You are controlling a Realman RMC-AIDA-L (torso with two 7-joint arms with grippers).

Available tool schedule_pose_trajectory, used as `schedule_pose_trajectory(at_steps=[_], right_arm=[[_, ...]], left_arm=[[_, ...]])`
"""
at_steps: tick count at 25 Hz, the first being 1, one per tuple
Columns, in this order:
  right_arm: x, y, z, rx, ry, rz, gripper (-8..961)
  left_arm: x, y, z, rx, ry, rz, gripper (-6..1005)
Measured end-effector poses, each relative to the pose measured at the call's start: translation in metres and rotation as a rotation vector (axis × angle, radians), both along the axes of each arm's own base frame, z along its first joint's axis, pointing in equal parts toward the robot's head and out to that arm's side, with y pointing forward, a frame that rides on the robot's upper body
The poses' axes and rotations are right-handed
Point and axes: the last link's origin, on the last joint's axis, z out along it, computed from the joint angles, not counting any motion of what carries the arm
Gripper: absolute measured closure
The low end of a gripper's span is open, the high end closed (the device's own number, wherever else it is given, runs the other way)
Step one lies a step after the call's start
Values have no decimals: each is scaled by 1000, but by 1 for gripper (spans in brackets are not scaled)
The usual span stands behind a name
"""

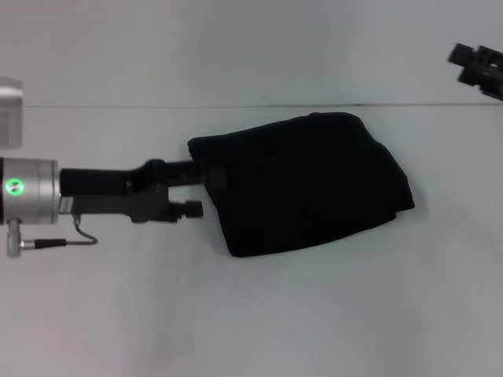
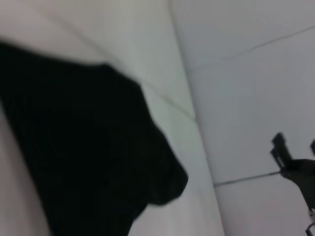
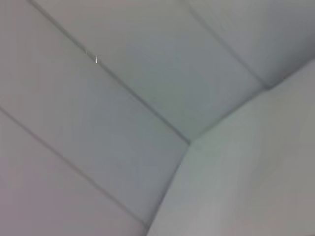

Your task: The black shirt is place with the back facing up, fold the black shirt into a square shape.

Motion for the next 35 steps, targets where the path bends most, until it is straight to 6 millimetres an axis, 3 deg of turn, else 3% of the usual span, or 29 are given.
schedule_pose_trajectory(at_steps=[9,16,22,35], right_arm=[[24,-16,4,49,-14,-21,217],[24,-15,6,63,-21,-18,218],[22,-14,8,70,-22,-9,218],[23,-15,8,70,-20,-9,217]], left_arm=[[1,-5,-42,-82,-81,258,112],[-13,2,-54,-47,-61,451,184],[-28,3,-52,-24,68,422,205],[-17,7,-66,-36,151,343,204]])
